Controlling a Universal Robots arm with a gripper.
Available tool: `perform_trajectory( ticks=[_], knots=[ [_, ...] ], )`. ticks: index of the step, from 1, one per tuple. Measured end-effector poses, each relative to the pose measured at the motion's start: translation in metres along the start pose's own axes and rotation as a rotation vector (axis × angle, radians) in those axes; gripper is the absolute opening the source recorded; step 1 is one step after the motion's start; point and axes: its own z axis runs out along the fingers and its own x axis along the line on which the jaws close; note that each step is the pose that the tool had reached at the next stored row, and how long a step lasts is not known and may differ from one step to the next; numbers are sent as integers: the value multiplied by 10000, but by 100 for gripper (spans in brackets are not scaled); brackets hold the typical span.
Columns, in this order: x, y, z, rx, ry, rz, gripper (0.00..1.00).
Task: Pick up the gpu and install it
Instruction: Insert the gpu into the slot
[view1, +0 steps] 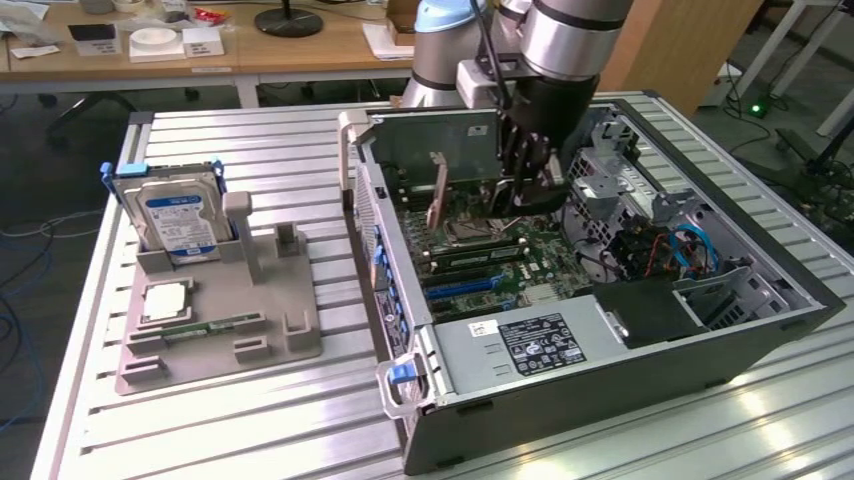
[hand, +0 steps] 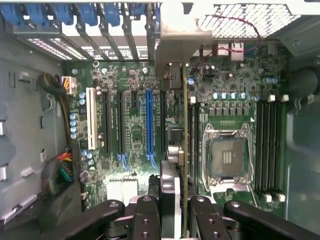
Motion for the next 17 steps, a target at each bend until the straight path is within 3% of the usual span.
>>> perform_trajectory(
  ticks=[3,13,17],
  knots=[
    [4,51,55,-1,0,-1,28],
    [15,87,222,-1,1,-8,28],
    [104,88,233,-1,0,-14,28]
  ],
)
